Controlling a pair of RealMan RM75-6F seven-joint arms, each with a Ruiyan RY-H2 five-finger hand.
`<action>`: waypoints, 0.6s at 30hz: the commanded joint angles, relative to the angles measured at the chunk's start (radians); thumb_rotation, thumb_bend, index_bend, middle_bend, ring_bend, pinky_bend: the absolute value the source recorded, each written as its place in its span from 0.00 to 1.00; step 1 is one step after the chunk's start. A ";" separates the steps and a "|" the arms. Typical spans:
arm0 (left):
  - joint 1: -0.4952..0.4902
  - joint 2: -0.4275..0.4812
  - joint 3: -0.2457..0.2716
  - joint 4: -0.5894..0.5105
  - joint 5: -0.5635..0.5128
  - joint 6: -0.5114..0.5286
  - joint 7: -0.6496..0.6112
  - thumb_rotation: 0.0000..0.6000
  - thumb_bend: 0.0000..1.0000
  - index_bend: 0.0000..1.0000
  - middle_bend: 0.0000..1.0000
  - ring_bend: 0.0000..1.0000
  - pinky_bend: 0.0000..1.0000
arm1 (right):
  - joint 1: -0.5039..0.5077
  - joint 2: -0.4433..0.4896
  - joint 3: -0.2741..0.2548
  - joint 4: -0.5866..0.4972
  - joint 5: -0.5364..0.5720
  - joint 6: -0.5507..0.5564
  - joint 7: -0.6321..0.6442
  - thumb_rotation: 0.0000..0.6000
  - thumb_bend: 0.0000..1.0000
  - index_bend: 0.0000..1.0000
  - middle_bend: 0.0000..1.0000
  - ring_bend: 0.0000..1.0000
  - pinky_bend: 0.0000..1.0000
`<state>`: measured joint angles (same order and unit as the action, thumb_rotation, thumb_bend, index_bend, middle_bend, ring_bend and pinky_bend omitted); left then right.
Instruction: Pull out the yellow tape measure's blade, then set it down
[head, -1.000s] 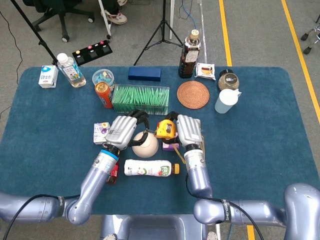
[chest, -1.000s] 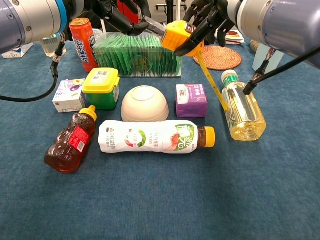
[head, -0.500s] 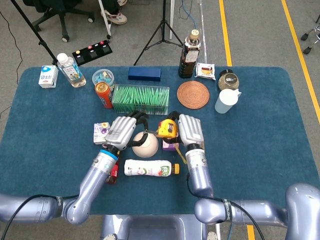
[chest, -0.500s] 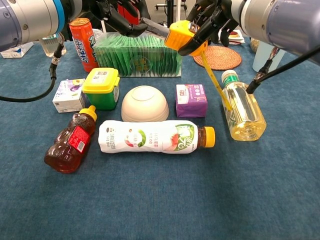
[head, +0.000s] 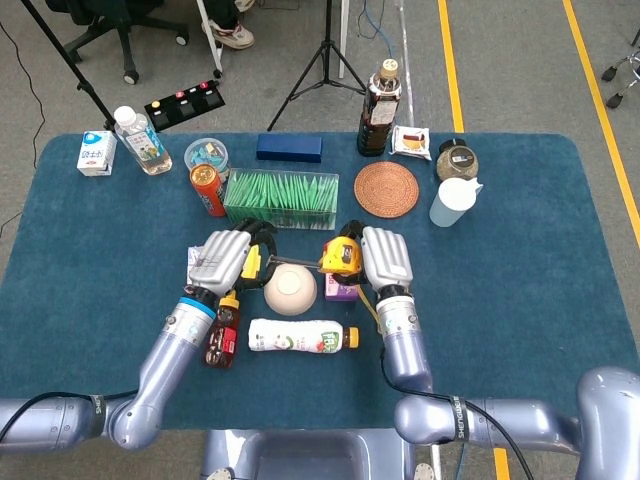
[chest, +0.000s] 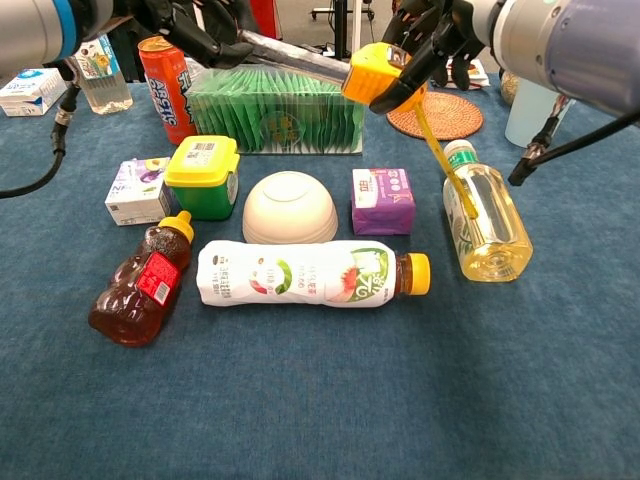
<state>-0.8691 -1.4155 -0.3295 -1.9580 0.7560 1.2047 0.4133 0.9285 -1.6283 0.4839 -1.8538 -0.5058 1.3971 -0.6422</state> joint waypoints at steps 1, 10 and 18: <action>0.018 0.026 0.007 -0.010 0.008 -0.007 -0.021 1.00 0.43 0.52 0.28 0.18 0.35 | -0.001 0.016 -0.019 0.000 -0.020 -0.010 -0.014 1.00 0.23 0.68 0.63 0.74 0.74; 0.081 0.106 0.025 -0.027 0.054 -0.030 -0.111 1.00 0.42 0.52 0.28 0.18 0.35 | -0.014 0.070 -0.059 -0.018 -0.042 -0.050 -0.033 1.00 0.23 0.68 0.63 0.74 0.73; 0.153 0.182 0.054 -0.025 0.112 -0.037 -0.200 1.00 0.42 0.52 0.28 0.18 0.35 | -0.022 0.105 -0.097 -0.038 -0.065 -0.076 -0.045 1.00 0.23 0.68 0.63 0.74 0.73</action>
<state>-0.7309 -1.2469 -0.2835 -1.9845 0.8548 1.1706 0.2315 0.9074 -1.5251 0.3894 -1.8898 -0.5690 1.3232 -0.6859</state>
